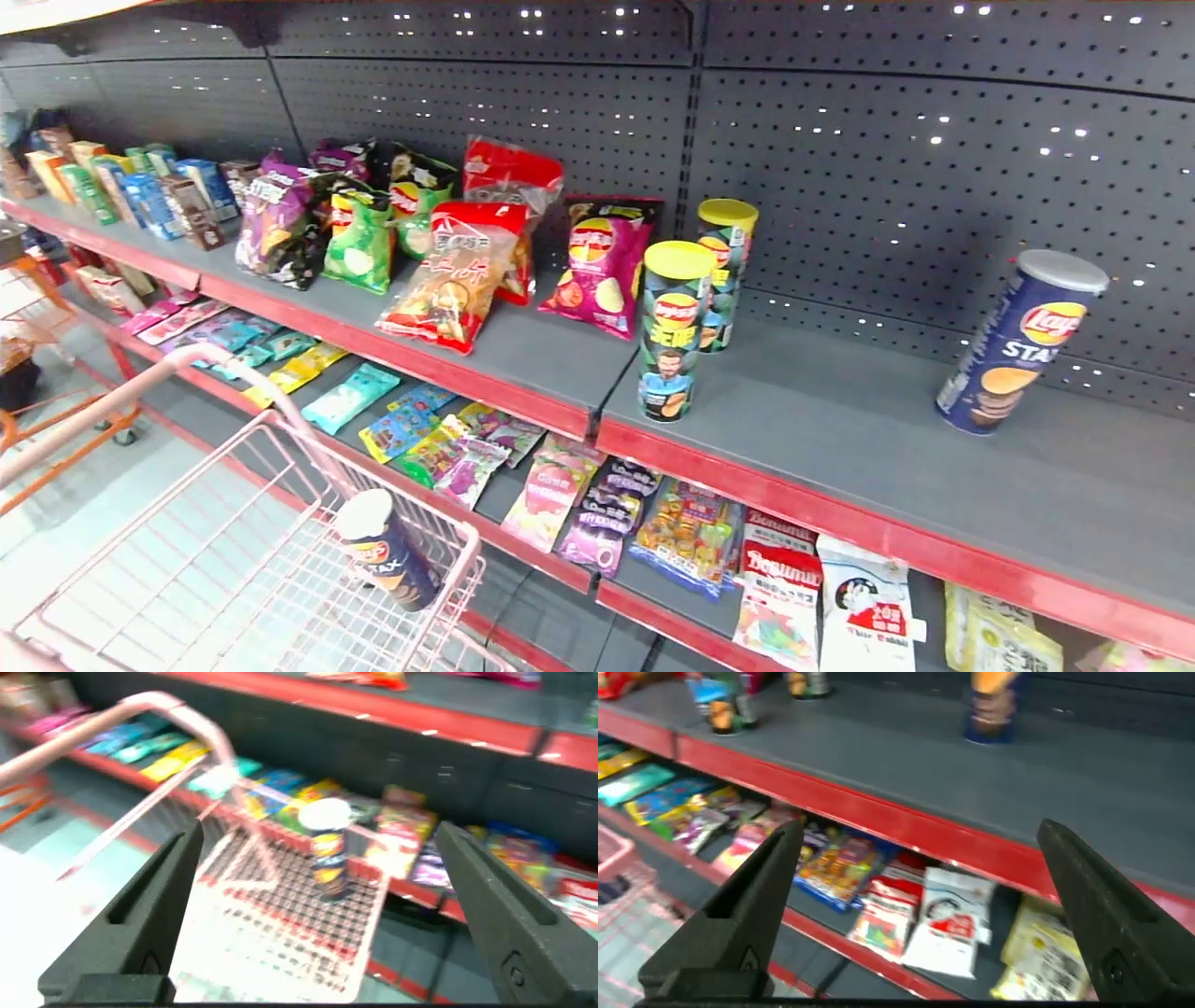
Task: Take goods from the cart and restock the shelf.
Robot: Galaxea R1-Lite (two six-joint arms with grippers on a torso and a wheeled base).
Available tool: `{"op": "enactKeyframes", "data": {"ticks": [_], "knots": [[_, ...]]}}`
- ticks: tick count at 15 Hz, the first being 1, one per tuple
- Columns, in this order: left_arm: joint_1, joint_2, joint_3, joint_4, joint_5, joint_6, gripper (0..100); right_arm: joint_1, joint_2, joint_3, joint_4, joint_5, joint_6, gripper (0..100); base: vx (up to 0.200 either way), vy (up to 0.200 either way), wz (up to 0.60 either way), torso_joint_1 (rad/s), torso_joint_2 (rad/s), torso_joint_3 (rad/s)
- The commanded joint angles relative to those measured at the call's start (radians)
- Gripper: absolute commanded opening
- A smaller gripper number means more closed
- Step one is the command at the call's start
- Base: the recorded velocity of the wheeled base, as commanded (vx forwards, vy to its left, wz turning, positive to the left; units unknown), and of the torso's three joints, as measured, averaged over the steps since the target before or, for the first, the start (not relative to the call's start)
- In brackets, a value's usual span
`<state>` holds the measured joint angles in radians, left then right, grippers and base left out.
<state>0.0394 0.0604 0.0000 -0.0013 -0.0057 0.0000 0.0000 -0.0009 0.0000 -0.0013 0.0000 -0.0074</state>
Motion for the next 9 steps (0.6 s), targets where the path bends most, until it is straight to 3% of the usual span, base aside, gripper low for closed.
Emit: {"op": "enactKeyframes", "data": {"ticks": [1, 9], "knots": [[0.001, 0.001, 0.000, 0.000, 0.000, 0.000, 100, 0.000, 0.001, 0.000, 0.000, 0.000, 0.000, 100, 0.000, 0.000, 0.60, 0.007, 0.00, 0.007], [0.001, 0.001, 0.000, 0.000, 0.000, 0.000, 100, 0.000, 0.001, 0.000, 0.000, 0.000, 0.004, 100, 0.000, 0.000, 0.00, 0.000, 0.00, 0.000]]}}
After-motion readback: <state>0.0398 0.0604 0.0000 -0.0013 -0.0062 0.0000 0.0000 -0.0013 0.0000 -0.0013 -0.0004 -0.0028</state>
